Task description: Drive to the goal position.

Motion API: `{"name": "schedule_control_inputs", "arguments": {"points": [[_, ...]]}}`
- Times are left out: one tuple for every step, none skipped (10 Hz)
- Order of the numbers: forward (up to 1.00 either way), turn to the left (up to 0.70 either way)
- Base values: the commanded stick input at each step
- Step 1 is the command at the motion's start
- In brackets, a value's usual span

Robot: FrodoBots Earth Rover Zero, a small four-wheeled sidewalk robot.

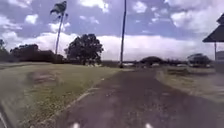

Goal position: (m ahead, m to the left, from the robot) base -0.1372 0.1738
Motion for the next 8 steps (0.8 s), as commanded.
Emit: {"name": "schedule_control_inputs", "arguments": {"points": [[0.0,-0.7],[0.0,-0.7],[0.0,-0.7],[0.0,-0.7],[0.0,-0.7],[0.0,-0.7],[0.0,-0.7],[0.0,-0.7]]}}
